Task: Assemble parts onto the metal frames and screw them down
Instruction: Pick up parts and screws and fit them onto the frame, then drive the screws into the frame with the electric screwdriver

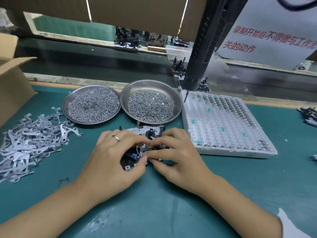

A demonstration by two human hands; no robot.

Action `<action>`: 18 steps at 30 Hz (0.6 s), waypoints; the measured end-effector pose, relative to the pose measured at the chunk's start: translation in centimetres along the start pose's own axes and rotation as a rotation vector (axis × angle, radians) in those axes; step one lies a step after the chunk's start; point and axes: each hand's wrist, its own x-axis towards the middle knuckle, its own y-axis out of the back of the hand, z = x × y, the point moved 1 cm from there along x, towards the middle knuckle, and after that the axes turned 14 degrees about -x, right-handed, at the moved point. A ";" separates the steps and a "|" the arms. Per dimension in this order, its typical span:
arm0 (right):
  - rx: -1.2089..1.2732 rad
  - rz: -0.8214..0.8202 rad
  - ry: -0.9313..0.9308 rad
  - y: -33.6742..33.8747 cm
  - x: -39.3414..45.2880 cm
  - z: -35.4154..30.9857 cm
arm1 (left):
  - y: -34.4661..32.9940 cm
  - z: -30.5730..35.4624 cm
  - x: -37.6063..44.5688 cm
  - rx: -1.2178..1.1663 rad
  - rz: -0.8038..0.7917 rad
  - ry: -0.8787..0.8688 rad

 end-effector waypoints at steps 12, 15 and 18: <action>0.172 -0.014 -0.111 0.1 0.0 0.0 | -0.3 -0.2 -0.2 0.018 -0.028 0.037; 0.149 0.002 -0.114 0.3 0.0 -0.1 | -0.4 -0.5 -0.1 0.012 -0.023 0.047; 0.150 0.209 -0.217 1.5 0.3 -0.1 | -0.6 -0.7 -0.1 0.011 -0.016 0.041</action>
